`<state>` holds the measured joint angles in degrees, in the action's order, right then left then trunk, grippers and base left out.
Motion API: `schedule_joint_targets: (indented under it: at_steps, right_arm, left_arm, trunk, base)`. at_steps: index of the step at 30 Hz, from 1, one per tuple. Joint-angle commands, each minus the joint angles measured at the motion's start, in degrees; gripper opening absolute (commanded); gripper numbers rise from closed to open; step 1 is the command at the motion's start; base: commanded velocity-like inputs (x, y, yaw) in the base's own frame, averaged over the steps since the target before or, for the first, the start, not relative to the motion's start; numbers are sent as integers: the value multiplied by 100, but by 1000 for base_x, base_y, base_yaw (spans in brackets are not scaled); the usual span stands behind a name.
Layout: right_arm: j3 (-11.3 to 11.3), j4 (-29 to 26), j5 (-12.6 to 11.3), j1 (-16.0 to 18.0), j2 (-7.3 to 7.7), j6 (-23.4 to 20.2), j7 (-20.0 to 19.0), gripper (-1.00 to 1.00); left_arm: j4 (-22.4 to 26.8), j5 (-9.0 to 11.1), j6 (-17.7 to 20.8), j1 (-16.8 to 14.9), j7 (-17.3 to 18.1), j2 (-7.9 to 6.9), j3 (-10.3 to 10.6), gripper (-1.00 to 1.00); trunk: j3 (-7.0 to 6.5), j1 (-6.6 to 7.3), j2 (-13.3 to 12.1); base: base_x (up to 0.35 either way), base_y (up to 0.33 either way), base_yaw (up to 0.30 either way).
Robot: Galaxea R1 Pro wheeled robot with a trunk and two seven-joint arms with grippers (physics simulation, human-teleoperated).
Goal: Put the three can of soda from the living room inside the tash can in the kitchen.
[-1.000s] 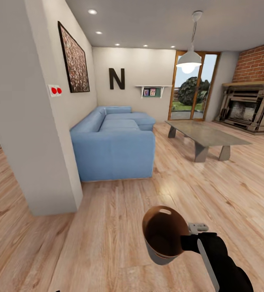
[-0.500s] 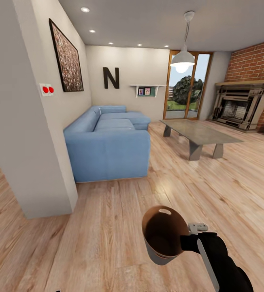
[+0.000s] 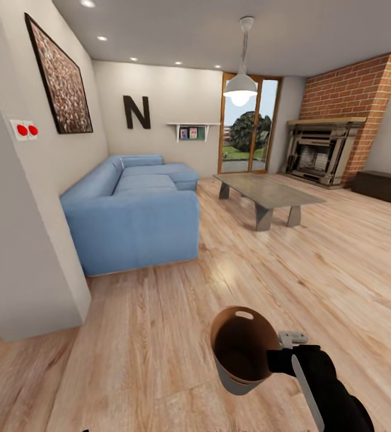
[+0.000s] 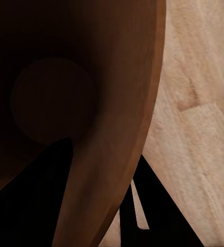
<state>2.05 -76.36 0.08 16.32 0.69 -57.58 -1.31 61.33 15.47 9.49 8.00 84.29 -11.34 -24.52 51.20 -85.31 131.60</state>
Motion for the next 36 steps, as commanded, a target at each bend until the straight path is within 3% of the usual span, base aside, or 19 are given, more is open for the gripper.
schedule_joint_targets:
  at_steps: [1,28,36]
  right_arm:
    - [-2,-2,-78,3,-1,1,0,-100]
    - [-2,-2,-78,3,-7,1,0,-100]
    - [-2,-2,-78,3,-7,1,0,-100]
  left_arm:
    - [0,0,0,0,0,0,0,100]
    - [0,0,-9,0,0,0,0,100]
    - [2,0,-9,0,0,0,0,100]
  trunk:
    - [3,0,0]
    - [106,0,0]
    - [135,0,0]
  base:
    - [0,0,-273]
    - [1,0,-274]
    - [189,-138,-270]
